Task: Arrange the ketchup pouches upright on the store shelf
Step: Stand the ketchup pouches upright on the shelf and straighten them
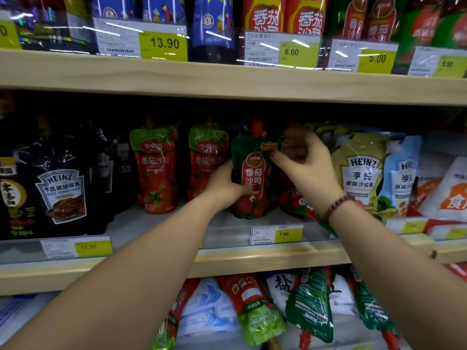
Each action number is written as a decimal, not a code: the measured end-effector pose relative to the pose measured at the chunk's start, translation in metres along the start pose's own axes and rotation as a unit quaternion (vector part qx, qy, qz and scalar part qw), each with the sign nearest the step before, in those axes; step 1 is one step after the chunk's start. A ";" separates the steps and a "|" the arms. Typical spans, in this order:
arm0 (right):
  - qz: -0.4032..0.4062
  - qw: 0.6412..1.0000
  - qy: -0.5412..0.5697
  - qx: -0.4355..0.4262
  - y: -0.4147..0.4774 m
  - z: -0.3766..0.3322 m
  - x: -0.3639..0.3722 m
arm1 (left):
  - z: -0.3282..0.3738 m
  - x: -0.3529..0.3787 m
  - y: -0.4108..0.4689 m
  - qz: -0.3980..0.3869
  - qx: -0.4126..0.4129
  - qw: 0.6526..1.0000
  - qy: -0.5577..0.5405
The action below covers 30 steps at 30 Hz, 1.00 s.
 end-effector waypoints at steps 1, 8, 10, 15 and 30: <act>-0.004 0.999 -0.036 -0.026 -0.013 0.000 0.000 | 0.000 0.000 0.002 -0.002 -0.001 1.000 0.007; -0.182 0.959 -0.209 -0.058 -0.081 0.033 0.039 | -0.010 0.004 0.005 -0.018 -0.019 1.000 0.016; -0.167 0.951 -0.244 -0.091 -0.087 0.031 0.039 | -0.014 0.007 0.005 -0.027 -0.017 0.999 0.024; -0.146 0.933 -0.279 -0.174 -0.098 0.021 0.043 | -0.018 0.014 0.007 -0.024 0.004 0.995 0.094; -0.095 0.926 -0.289 -0.225 -0.100 0.027 0.042 | -0.020 0.027 0.020 0.016 0.039 0.991 0.129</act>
Point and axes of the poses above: each hand's wrist, its own y-axis towards the middle knuckle, its own x-axis out of the palm, z = x × y, the point moved 10 cm from there along y, towards the middle knuckle
